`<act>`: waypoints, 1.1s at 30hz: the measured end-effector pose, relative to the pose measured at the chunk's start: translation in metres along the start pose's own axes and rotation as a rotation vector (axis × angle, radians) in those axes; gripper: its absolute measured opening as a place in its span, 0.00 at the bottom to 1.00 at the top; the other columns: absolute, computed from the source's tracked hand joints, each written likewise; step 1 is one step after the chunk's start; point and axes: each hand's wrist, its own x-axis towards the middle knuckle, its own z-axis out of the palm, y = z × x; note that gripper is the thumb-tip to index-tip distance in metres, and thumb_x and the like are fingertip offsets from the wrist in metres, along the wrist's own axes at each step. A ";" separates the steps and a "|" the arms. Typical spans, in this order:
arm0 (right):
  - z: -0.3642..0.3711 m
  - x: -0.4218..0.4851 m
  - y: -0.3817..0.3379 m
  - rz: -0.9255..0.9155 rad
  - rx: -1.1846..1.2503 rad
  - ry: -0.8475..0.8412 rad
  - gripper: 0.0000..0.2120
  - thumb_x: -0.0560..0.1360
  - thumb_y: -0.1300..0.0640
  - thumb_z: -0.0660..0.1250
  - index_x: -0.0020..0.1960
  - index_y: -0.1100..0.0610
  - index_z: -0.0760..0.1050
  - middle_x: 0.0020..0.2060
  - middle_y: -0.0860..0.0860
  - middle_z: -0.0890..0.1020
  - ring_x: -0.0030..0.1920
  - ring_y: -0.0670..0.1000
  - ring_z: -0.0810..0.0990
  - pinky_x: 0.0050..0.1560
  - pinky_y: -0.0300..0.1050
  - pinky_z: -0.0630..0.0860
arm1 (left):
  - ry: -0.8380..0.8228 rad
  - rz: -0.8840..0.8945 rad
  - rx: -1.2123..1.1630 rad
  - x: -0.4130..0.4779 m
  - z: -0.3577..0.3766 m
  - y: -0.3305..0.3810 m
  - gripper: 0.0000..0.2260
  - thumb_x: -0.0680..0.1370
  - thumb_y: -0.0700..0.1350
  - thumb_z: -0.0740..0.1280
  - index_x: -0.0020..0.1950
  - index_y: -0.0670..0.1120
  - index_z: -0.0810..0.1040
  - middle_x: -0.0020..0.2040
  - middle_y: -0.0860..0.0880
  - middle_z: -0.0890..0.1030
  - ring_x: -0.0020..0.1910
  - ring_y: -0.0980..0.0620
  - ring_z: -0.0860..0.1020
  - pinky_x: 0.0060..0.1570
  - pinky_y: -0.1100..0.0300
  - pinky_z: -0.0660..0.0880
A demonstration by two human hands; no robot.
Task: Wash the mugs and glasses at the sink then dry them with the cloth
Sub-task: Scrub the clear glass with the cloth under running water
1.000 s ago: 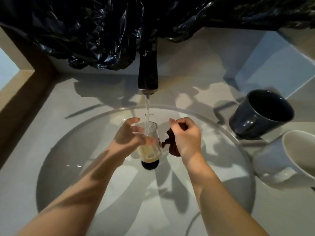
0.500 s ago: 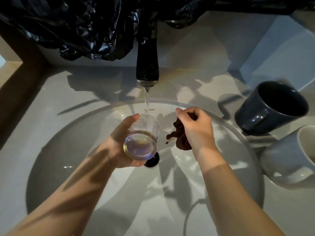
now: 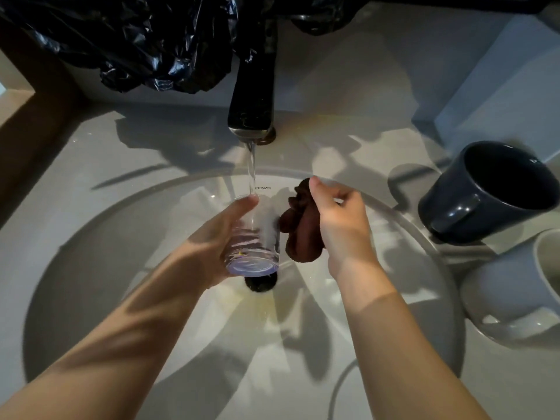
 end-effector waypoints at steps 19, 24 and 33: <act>0.027 -0.024 0.010 -0.153 -0.262 -0.449 0.18 0.82 0.50 0.54 0.71 0.43 0.65 0.65 0.46 0.73 0.62 0.47 0.73 0.58 0.35 0.71 | -0.131 0.157 -0.019 0.002 -0.004 -0.006 0.21 0.77 0.57 0.63 0.56 0.39 0.78 0.42 0.40 0.82 0.34 0.45 0.81 0.35 0.58 0.78; 0.029 -0.044 0.013 -0.177 -0.315 -0.653 0.20 0.81 0.55 0.57 0.72 0.44 0.63 0.73 0.42 0.56 0.69 0.37 0.56 0.54 0.17 0.58 | -0.161 0.187 -0.146 0.003 -0.017 -0.005 0.19 0.79 0.55 0.60 0.51 0.42 0.82 0.42 0.43 0.84 0.36 0.49 0.83 0.33 0.62 0.78; 0.030 -0.043 0.007 -0.206 -0.377 -0.598 0.15 0.81 0.48 0.54 0.66 0.35 0.63 0.77 0.42 0.51 0.76 0.43 0.50 0.73 0.39 0.50 | -0.081 0.284 -0.131 -0.001 -0.004 -0.008 0.16 0.79 0.52 0.61 0.57 0.43 0.80 0.50 0.42 0.83 0.46 0.45 0.82 0.38 0.60 0.79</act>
